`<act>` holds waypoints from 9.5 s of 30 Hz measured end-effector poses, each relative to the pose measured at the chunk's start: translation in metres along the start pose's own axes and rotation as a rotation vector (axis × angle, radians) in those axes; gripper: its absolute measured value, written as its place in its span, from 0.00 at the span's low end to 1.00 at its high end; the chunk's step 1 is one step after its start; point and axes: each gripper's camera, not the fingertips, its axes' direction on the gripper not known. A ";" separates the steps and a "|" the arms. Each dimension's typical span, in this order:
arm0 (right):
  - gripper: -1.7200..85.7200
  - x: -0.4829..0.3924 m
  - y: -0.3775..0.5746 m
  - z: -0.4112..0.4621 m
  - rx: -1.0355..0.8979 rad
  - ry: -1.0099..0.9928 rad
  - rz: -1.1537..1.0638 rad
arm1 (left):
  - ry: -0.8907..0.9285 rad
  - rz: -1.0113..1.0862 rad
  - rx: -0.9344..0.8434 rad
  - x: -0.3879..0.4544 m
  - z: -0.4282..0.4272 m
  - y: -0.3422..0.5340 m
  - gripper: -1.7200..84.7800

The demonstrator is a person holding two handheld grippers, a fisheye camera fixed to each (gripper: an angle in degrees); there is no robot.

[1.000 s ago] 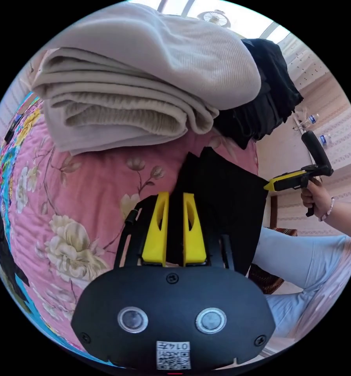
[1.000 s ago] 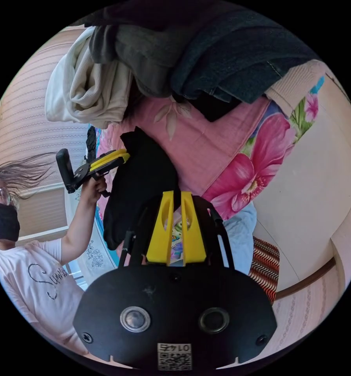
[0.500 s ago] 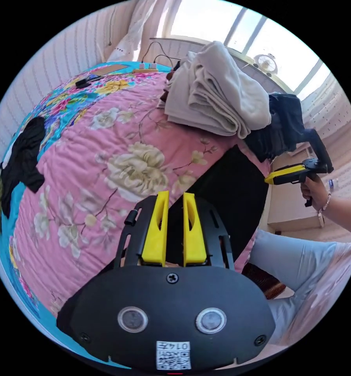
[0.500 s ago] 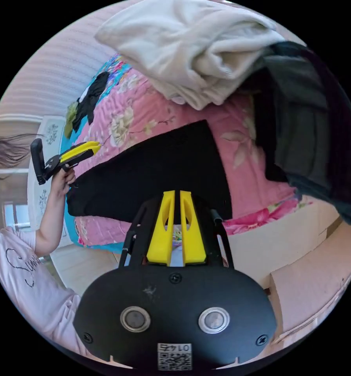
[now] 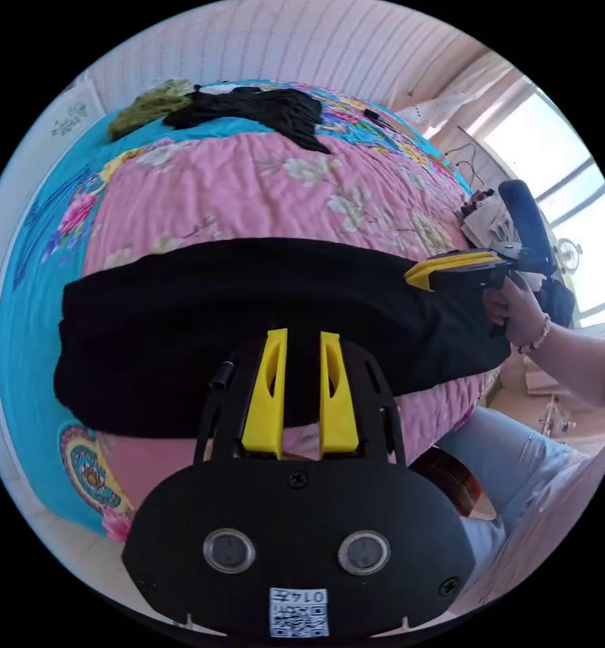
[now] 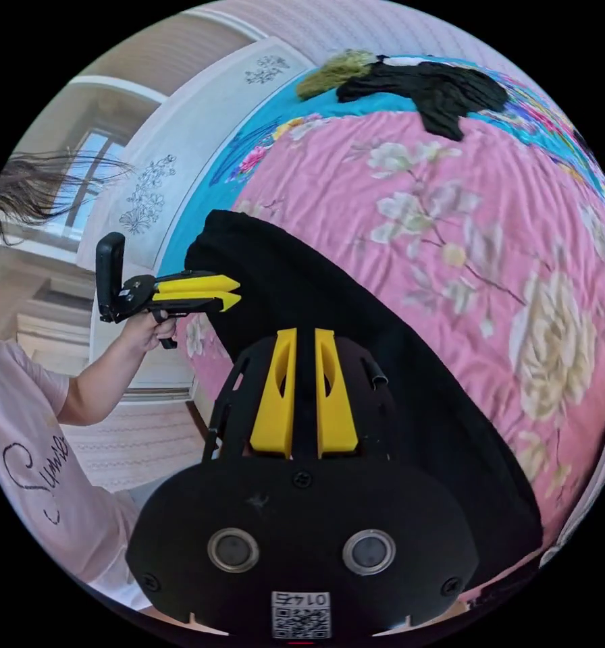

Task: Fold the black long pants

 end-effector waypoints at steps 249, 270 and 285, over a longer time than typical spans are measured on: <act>0.02 -0.060 -0.059 0.168 -0.102 -0.127 0.054 | 0.267 -0.288 -0.109 0.176 -0.009 0.124 0.02; 0.01 -0.267 -0.218 0.309 -0.348 0.118 -0.499 | -0.131 -0.314 0.025 0.086 -0.034 0.176 0.01; 0.10 -0.019 -0.061 0.121 -0.014 0.000 0.116 | 0.147 -0.313 0.082 0.215 -0.062 0.179 0.15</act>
